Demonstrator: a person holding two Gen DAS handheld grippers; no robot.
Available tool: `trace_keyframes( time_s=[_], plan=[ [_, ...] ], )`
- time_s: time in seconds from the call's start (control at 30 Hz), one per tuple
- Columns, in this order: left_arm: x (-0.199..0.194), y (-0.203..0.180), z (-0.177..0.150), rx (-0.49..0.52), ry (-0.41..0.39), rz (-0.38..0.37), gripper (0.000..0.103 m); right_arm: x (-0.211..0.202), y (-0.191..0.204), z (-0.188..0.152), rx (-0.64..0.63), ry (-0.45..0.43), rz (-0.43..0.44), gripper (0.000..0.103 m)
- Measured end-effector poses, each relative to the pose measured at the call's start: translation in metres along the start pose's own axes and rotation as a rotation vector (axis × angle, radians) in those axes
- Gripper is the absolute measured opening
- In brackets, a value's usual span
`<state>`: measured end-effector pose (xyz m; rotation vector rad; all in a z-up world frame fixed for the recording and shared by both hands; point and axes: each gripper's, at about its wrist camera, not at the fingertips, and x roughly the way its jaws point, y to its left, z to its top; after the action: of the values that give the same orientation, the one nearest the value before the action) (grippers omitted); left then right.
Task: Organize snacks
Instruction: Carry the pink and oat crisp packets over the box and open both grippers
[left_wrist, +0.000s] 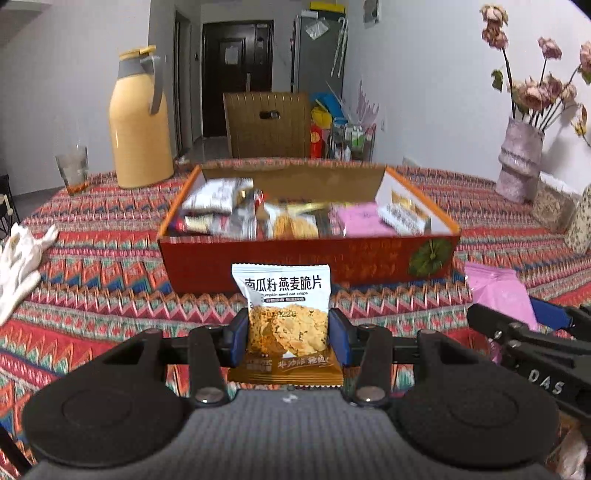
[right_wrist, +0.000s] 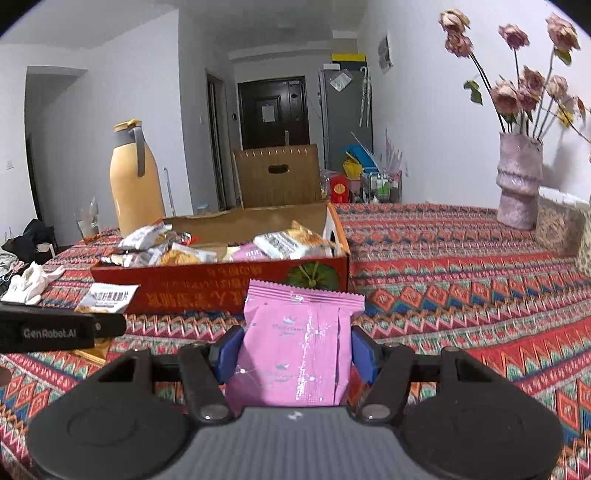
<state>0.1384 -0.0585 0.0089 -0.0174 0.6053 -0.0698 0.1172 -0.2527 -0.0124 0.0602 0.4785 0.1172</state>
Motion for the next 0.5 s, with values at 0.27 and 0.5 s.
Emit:
trace_keyframes(
  time_s=[0.27, 0.5],
  plan=[
    [0.005, 0.003, 0.039, -0.016, -0.075, 0.003, 0.045, 0.026, 0.015, 0.036, -0.041, -0.053, 0.005, 0.061],
    [0.031, 0.009, 0.079, -0.042, -0.104, 0.031, 0.045, 0.065, 0.029, 0.070, -0.086, -0.086, 0.019, 0.061]
  ],
)
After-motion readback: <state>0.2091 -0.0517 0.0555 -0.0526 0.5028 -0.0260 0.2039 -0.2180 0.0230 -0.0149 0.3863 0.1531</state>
